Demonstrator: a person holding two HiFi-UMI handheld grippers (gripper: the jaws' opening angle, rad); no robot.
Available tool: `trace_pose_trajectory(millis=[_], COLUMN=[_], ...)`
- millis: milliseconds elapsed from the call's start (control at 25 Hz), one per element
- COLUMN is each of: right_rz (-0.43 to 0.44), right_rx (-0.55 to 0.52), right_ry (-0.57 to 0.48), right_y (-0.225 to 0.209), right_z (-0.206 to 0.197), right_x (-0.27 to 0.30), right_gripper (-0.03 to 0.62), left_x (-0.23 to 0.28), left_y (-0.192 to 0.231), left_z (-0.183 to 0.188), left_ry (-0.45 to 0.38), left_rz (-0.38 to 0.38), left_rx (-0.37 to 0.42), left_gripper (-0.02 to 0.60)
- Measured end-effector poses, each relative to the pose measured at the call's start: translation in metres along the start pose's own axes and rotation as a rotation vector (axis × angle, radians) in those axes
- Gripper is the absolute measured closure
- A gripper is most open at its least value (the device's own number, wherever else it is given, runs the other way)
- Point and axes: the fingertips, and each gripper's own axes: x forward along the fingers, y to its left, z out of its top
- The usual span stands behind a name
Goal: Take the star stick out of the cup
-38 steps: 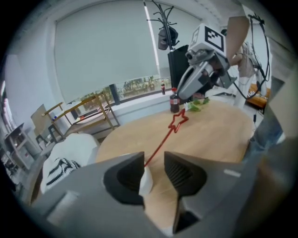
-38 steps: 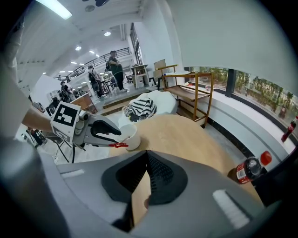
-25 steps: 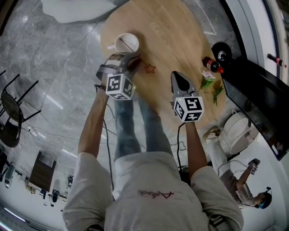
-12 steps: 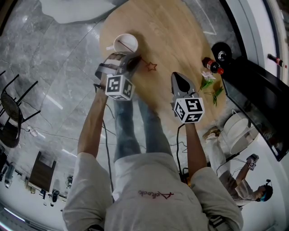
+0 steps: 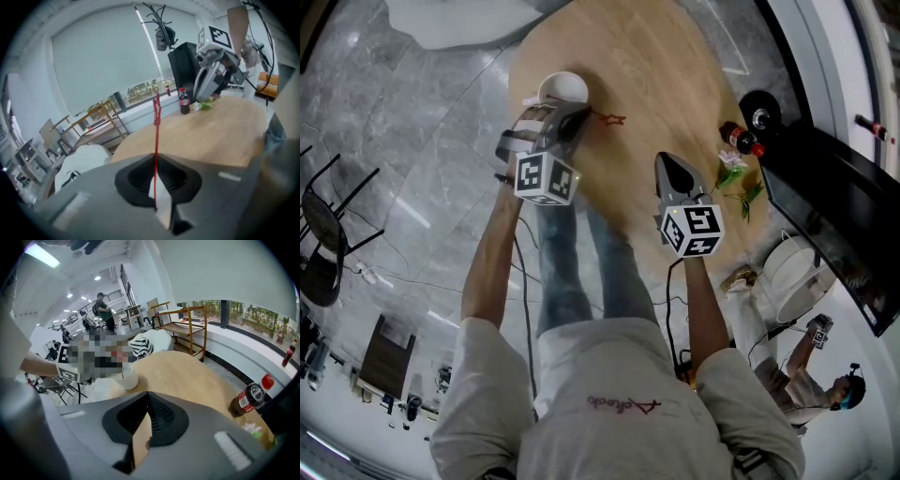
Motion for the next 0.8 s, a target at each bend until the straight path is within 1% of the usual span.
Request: trace_pose_trajectory(millis=[160,240,440,680,800], right_rz=[0.003,0.005,0.011,0.014,0.022], right_rx=[-0.010,-0.017,-0.035,-0.054,-0.070], right_ry=[-0.002,-0.006,-0.018,-0.025,-0.030], right_y=[0.004,0.006,0.015,0.027,0.037], right_z=[0.005,0.009,0.020,0.024,0.026], right_x=[-0.003,-0.004,-0.006,-0.009,-0.011], right_gripper=[0.592,0.592,0.592,0.592,0.592], left_x=[-0.009,-0.015,-0.033,-0.060,-0.076], left_y=[0.013,0.021,0.046,0.072,0.084], left_z=[0.001,0.002,0.003,0.001,0.000], left_ry=[-0.011,-0.024,-0.078,-0.182,-0.225], left_rz=[0.036,0.058,0.132,0.216,0.253], left_rx=[-0.056,-0.099,-0.274,-0.494,-0.582], left_gripper=[0.572,0.572,0.572,0.572,0.572])
